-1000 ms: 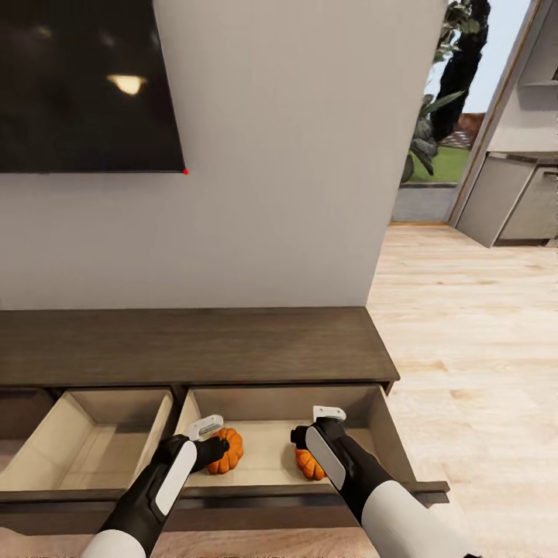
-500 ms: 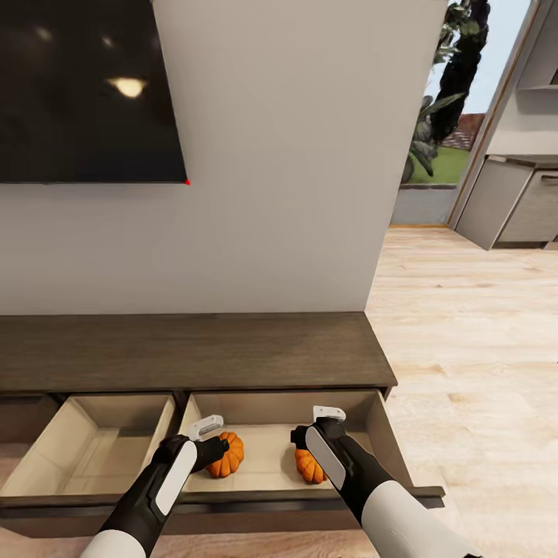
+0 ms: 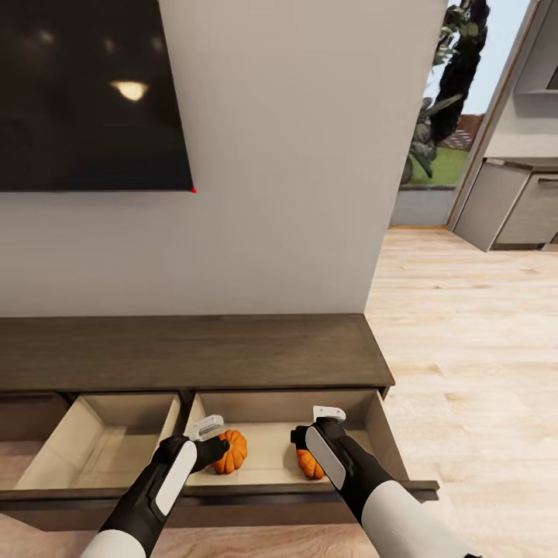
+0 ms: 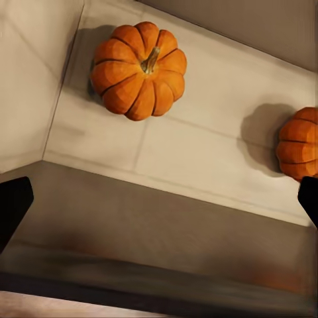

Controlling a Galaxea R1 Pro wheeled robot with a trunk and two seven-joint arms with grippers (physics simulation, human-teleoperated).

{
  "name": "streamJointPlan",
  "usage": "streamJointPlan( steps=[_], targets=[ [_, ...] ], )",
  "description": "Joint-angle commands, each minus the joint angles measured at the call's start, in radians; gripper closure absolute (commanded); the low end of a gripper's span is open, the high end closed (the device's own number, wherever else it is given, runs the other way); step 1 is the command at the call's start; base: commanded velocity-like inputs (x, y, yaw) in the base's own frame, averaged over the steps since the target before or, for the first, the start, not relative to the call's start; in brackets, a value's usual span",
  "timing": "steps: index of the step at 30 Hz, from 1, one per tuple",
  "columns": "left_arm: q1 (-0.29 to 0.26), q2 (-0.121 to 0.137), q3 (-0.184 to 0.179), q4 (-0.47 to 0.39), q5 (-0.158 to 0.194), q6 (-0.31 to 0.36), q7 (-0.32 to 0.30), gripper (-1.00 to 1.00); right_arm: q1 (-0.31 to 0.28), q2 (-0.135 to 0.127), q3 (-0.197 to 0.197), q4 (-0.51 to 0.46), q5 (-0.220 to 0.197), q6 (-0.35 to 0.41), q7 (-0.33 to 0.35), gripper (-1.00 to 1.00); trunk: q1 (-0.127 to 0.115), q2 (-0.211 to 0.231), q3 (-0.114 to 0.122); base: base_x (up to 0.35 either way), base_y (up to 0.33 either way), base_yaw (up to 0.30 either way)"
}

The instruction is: Place each of the two pumpkins and all three candles from the living room inside a cabinet in the living room (use any cabinet), then make sure every cabinet is closed, and position the cauldron so it is next to a table in the living room.

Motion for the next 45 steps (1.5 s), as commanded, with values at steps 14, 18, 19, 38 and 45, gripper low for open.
streamJointPlan(
  steps=[14, 18, 19, 38, 45],
  targets=[
    [0.000, 0.000, 0.000, 0.000, 0.000, 0.000, 0.000, -1.00, 0.000, 0.000, 0.000, 0.000, 0.000, -0.001, 0.000, -1.00, -0.054, 0.098, 0.044, -0.087, 0.000, 0.000],
    [0.000, 0.000, 0.000, 0.000, 0.000, 0.000, 0.000, -1.00, 0.000, 0.000, 0.000, 0.000, 0.000, -0.001, 0.001, -1.00, -0.069, 0.126, 0.056, -0.182, 0.000, 0.000],
    [0.000, 0.000, 0.000, 0.000, 0.000, 0.000, 0.000, -1.00, 0.000, 0.000, 0.000, 0.000, 0.000, -0.001, 0.001, -1.00, -0.073, 0.133, 0.060, -0.144, 0.000, 0.000],
    [0.000, 0.000, 0.000, 0.001, 0.000, 0.000, 0.000, -1.00, 0.001, 0.000, 0.002, 0.000, 0.000, -0.002, 0.002, -1.00, -0.146, 0.266, 0.119, -0.126, 0.000, 0.000],
    [0.000, 0.000, 0.000, 0.000, 0.000, 0.003, -0.001, -1.00, 0.001, 0.000, 0.002, 0.000, 0.000, -0.010, 0.002, -1.00, -0.157, 0.287, 0.129, -0.296, 0.000, 0.000]
  ],
)
